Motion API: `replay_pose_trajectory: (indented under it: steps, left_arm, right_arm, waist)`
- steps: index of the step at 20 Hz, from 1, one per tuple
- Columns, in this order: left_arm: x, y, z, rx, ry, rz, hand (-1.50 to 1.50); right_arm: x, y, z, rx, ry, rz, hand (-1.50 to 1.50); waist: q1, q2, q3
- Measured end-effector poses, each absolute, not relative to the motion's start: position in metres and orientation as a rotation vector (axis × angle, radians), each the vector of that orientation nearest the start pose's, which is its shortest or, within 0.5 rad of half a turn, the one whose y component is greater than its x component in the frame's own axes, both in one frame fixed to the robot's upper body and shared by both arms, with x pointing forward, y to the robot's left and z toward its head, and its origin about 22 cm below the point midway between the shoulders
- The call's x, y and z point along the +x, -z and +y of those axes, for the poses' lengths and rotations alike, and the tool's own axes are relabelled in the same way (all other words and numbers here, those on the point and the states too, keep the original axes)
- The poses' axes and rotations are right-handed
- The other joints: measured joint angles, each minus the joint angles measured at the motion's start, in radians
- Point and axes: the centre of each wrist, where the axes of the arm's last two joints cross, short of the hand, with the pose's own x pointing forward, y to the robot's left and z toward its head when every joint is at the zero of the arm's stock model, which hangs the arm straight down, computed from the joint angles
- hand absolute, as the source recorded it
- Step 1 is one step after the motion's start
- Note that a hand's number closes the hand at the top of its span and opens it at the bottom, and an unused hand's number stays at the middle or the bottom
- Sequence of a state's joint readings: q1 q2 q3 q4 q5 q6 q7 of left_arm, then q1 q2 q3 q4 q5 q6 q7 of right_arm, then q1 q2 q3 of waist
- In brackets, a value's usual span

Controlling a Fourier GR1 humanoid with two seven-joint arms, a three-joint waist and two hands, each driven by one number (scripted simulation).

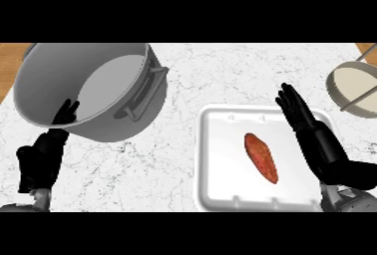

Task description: Pick the sweet potato from the tray and place it in the tiered basket

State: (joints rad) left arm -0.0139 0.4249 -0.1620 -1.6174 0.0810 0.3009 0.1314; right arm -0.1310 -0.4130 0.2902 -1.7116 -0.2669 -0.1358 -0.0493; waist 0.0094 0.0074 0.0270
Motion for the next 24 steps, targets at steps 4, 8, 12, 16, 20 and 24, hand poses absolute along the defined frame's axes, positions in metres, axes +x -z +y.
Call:
replay_pose_trajectory:
  steps: [4, 8, 12, 16, 20, 24]
  left_arm:
    - [0.240, -0.059, 0.283, 0.334, 0.158, -1.556, 0.00]
    - [0.243, -0.078, 0.297, 0.368, 0.107, -1.633, 0.00]
    - [0.237, -0.080, 0.310, 0.357, 0.109, -1.635, 0.00]
    - [0.230, -0.083, 0.317, 0.355, 0.113, -1.625, 0.00]
    - [0.222, -0.083, 0.323, 0.350, 0.124, -1.604, 0.00]
    - [0.216, -0.082, 0.332, 0.353, 0.126, -1.568, 0.00]
  right_arm:
    - [0.249, -0.031, -0.232, 0.325, -0.149, -1.638, 1.50]
    - [0.239, -0.004, -0.222, 0.548, 0.134, -1.560, -1.50]
    - [0.233, 0.010, -0.232, 0.593, 0.153, -1.565, -1.50]
    - [0.233, 0.009, -0.273, 0.344, -0.136, -1.519, -1.50]
    - [0.241, -0.004, -0.306, 0.131, -0.442, -1.437, -1.50]
    - [0.252, -0.020, -0.318, 0.097, -0.670, -1.342, -1.50]
  waist:
    - [0.017, -0.004, 0.007]
    - [0.003, 0.012, 0.020]
    - [-0.002, -0.004, 0.015]
    - [0.001, -0.010, 0.006]
    - [0.014, -0.011, 0.002]
    - [0.019, -0.012, 0.003]
